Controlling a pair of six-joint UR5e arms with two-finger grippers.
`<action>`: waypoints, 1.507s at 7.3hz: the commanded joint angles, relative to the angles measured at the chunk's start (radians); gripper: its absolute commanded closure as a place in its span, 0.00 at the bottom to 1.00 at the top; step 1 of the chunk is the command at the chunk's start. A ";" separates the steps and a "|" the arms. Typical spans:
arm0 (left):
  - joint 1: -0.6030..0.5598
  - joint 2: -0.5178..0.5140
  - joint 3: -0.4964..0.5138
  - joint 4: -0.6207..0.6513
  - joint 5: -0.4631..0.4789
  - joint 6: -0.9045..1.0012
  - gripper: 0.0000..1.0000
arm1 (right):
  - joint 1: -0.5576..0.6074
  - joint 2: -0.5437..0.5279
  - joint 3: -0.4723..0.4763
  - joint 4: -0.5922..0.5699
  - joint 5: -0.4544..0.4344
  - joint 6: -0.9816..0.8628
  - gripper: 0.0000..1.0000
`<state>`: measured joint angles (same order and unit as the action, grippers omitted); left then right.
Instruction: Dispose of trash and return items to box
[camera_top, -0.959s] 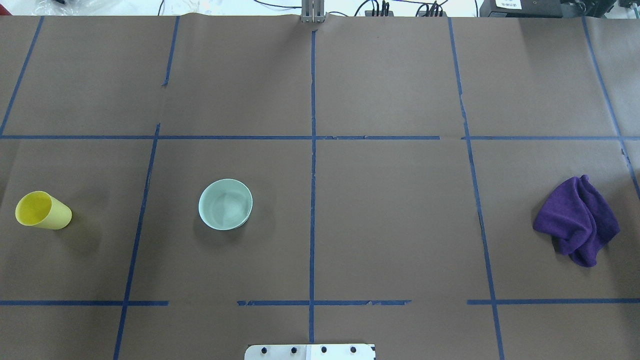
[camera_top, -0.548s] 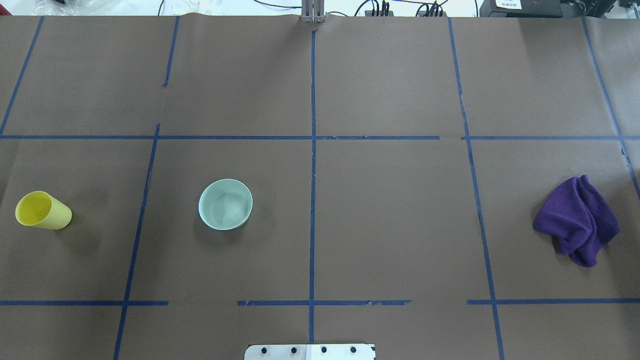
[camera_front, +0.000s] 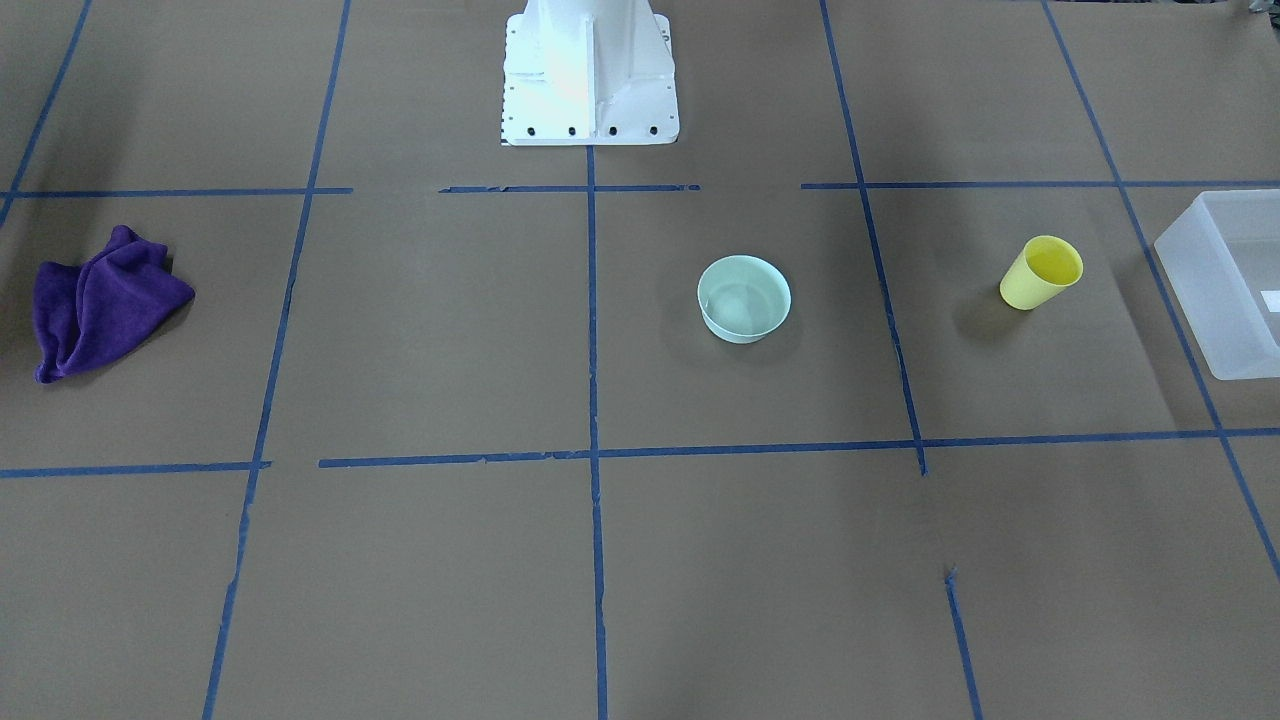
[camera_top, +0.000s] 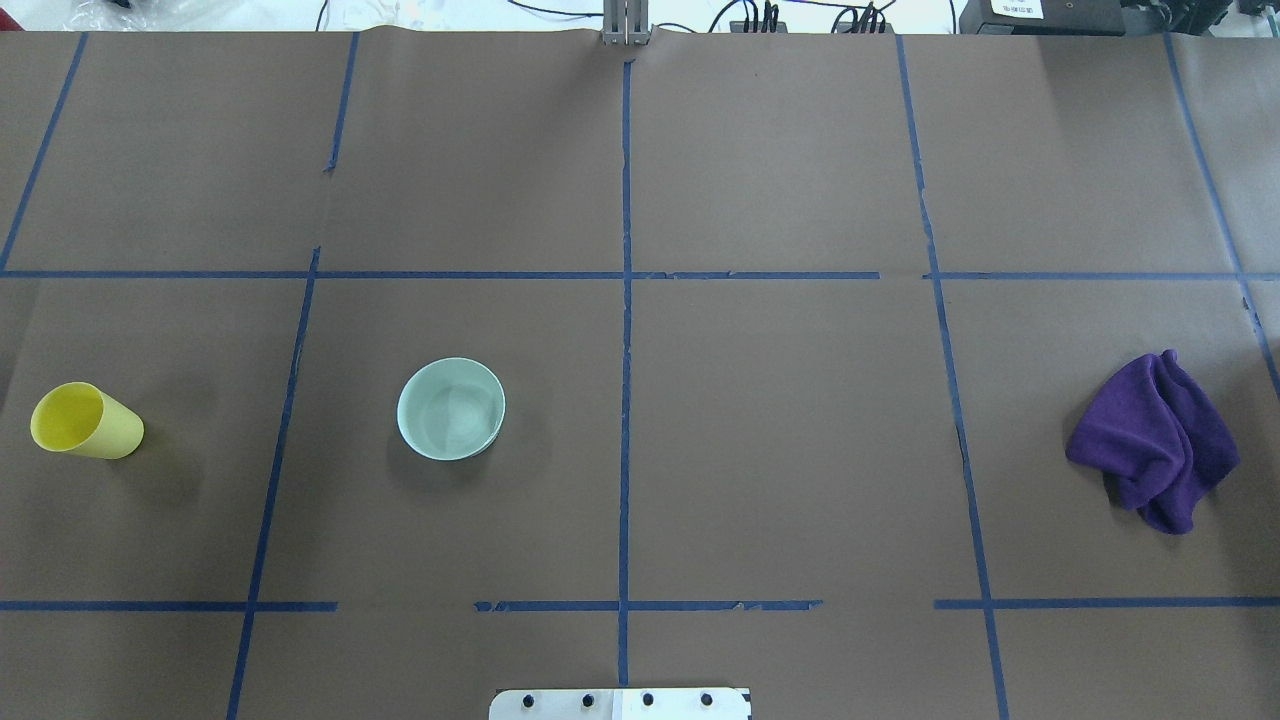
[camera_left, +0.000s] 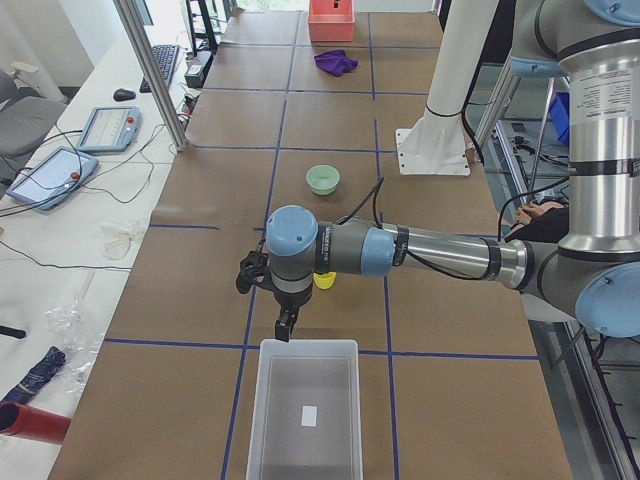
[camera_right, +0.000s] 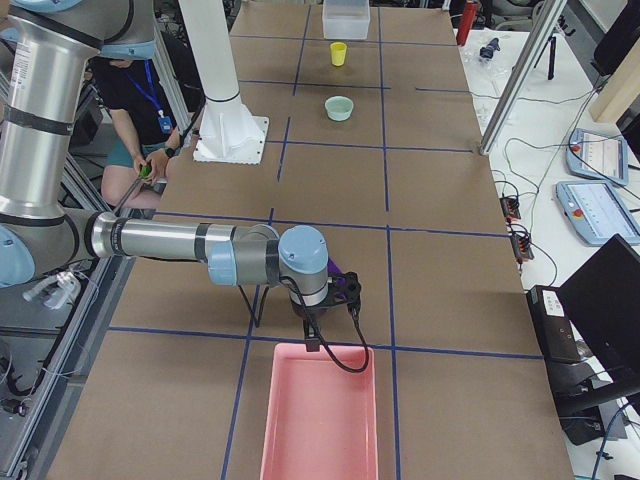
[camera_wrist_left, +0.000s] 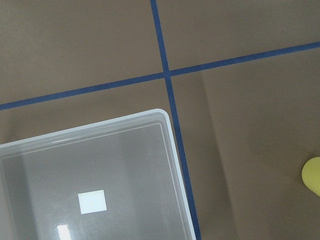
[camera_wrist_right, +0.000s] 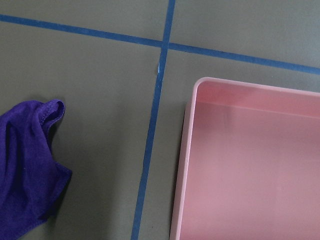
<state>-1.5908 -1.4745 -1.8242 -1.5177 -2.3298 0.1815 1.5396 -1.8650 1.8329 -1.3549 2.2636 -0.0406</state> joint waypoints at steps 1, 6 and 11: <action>0.003 -0.084 -0.006 -0.016 -0.008 -0.007 0.00 | -0.094 0.009 0.003 0.169 -0.055 0.022 0.00; 0.005 -0.089 0.134 -0.664 -0.120 -0.072 0.00 | -0.176 0.092 0.006 0.250 -0.047 0.051 0.00; 0.353 0.056 0.108 -0.985 0.189 -0.608 0.00 | -0.176 0.072 0.038 0.254 -0.022 0.171 0.00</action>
<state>-1.3455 -1.4834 -1.7059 -2.4071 -2.2892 -0.2430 1.3637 -1.7809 1.8689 -1.1011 2.2404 0.1263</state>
